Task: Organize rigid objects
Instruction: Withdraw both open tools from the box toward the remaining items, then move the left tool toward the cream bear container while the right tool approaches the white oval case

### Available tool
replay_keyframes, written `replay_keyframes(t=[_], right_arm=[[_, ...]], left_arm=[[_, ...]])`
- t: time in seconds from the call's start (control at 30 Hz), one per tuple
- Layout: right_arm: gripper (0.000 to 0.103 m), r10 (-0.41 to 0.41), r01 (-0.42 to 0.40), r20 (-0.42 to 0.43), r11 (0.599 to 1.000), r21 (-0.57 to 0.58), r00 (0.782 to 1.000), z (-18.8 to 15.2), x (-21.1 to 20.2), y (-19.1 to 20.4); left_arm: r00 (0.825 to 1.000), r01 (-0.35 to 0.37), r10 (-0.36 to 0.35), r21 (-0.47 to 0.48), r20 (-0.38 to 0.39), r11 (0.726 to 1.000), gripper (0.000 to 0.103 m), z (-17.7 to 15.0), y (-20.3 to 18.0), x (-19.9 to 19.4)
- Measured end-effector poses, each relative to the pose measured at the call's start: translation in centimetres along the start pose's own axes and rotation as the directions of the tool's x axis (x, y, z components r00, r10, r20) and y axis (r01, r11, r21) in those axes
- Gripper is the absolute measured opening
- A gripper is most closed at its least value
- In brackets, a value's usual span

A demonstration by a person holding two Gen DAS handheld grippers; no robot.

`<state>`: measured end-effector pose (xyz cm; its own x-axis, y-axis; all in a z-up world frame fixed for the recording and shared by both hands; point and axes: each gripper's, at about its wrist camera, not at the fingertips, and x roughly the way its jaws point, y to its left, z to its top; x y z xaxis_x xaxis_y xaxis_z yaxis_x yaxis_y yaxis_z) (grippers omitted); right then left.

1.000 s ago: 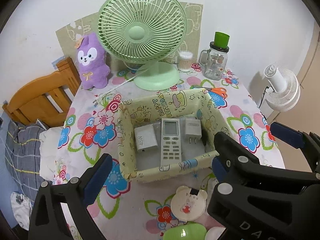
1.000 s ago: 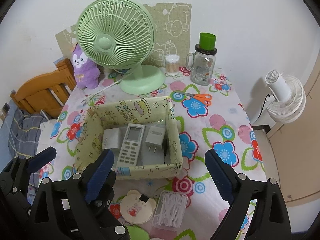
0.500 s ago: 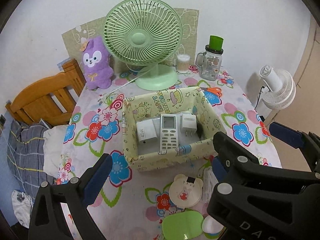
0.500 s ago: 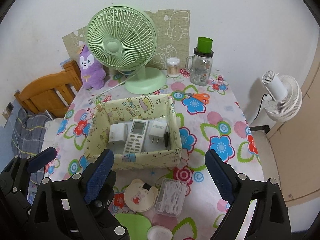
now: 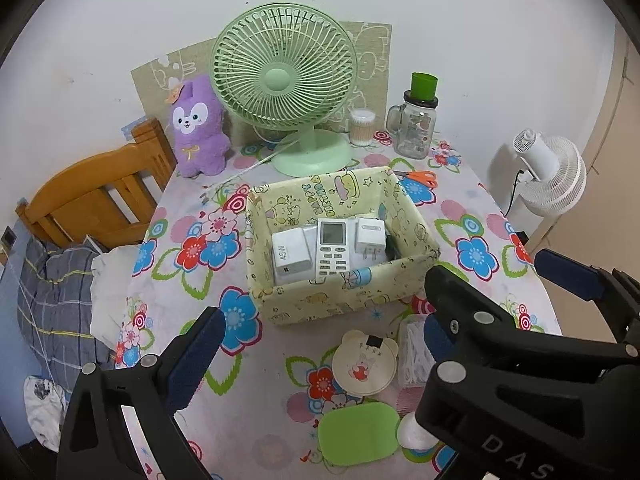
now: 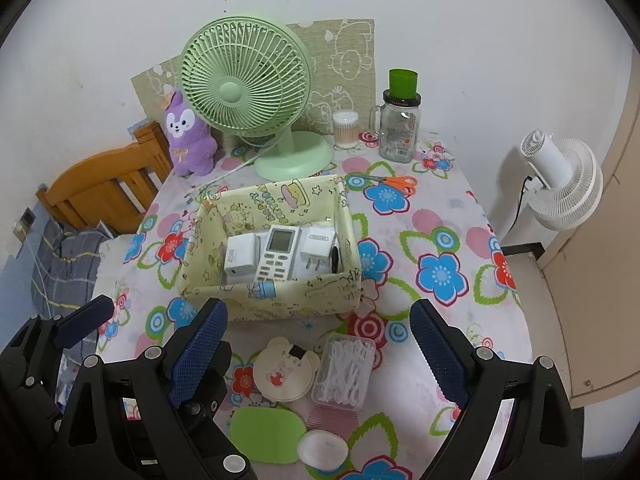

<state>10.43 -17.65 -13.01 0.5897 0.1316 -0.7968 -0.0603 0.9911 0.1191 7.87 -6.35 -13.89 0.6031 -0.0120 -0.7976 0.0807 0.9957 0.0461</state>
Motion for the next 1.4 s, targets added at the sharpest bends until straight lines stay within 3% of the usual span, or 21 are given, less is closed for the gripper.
replay_keyframes(t=[0.23,0.67,0.83,1.0,1.4], right_arm=[[0.094,-0.021,0.022,0.027,1.0,-0.014,0.999,-1.3,-0.4,-0.4],[0.094,-0.007,0.007,-0.04,1.0,0.002,0.999,-3.5,1.7,-1.3],[0.094,-0.037,0.037,-0.044,0.999,0.007,0.998,-5.0,2.7,-1.7],[0.094,-0.071,0.073,-0.066,0.997,0.019,0.995,-6.3,4.2,-2.2],[0.094,-0.084,0.085,-0.092,0.996,0.01,0.992,-9.0,6.2,-2.3]], left_arm=[[1.0,0.001,-0.001,0.025,0.003,1.0,0.099,-1.0,-0.7,0.0],[0.996,0.036,-0.034,0.033,-0.084,0.999,0.093,-3.3,-1.6,2.3],[0.992,0.046,-0.041,0.035,-0.122,0.998,0.091,-4.7,-1.9,3.6],[0.989,0.047,-0.042,0.033,-0.141,0.998,0.084,-5.9,-2.1,5.0],[0.987,0.082,-0.076,0.037,-0.144,0.996,0.082,-8.3,-2.1,6.9]])
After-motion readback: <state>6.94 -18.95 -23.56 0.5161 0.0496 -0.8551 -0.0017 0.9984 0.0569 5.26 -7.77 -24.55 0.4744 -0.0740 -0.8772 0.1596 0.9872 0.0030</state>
